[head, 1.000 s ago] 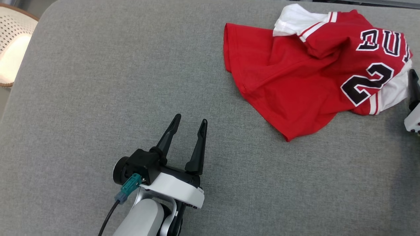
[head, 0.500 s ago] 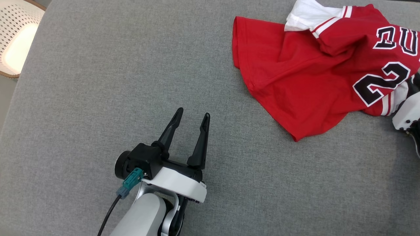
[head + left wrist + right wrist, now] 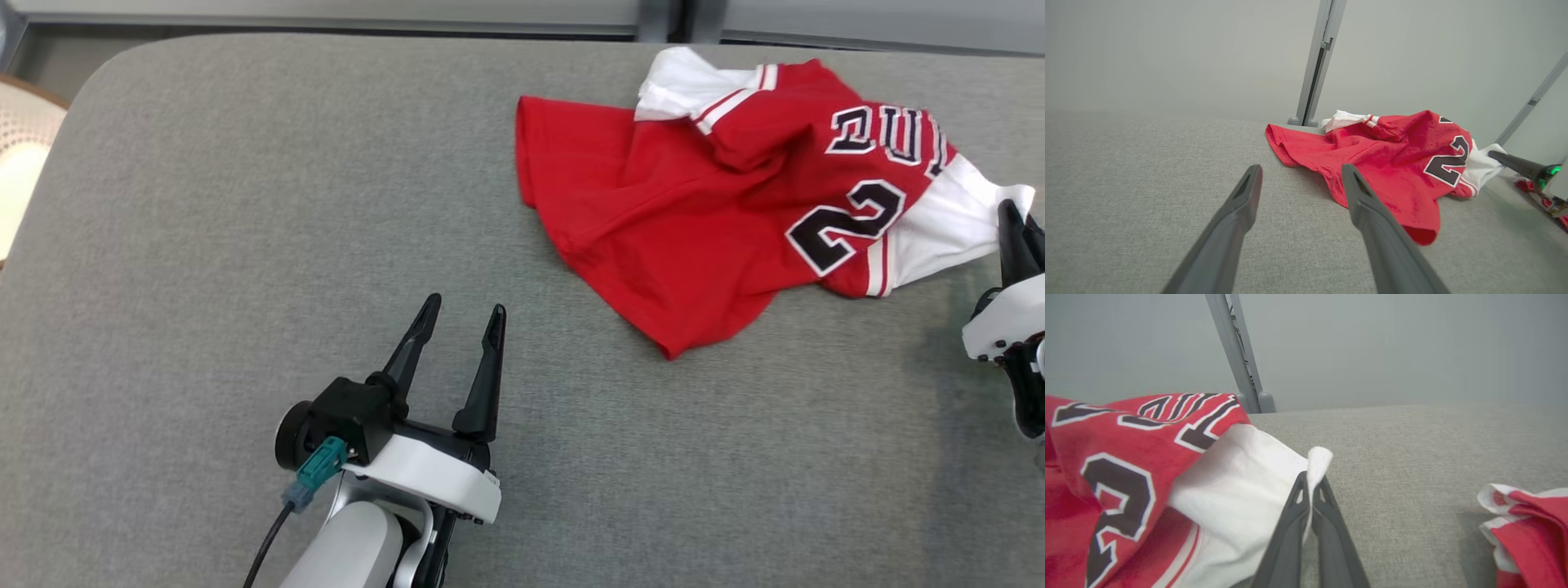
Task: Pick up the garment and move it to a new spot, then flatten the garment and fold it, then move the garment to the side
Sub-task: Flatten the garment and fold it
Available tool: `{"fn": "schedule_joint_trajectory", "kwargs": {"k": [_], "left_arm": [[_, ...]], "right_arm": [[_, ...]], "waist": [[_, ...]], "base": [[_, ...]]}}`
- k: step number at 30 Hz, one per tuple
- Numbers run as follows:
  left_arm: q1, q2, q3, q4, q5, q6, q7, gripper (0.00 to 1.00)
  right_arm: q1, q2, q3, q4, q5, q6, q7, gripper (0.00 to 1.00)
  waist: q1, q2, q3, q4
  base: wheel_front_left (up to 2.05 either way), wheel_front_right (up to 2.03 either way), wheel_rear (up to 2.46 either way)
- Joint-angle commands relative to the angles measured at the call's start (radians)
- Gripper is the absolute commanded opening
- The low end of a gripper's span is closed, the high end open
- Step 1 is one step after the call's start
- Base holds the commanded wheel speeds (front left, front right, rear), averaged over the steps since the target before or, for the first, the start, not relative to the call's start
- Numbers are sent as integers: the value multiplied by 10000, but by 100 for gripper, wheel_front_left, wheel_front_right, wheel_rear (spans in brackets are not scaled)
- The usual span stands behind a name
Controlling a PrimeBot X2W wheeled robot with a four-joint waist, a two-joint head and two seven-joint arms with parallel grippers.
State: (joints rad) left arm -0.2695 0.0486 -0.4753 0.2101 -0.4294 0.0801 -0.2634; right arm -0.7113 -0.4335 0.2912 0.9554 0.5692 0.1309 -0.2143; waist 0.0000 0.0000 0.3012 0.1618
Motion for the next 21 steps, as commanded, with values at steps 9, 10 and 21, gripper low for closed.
{"fn": "schedule_joint_trajectory", "kwargs": {"k": [9,10,21], "left_arm": [[-247,41,148,294,167,-175,-14,100],[-360,36,99,429,195,-205,-14,100],[-2539,41,-417,3490,586,-363,0,100]], "right_arm": [[623,567,-201,-765,-18,-4,-424,0],[667,622,-188,-903,-68,-4,-440,0],[729,909,4,-2006,-517,-4,-219,0]], "waist": [[0,0,-360,-1075],[0,0,-348,-1156],[0,0,64,-1780]], "base": [[0,0,0],[0,0,0],[0,0,0]]}}
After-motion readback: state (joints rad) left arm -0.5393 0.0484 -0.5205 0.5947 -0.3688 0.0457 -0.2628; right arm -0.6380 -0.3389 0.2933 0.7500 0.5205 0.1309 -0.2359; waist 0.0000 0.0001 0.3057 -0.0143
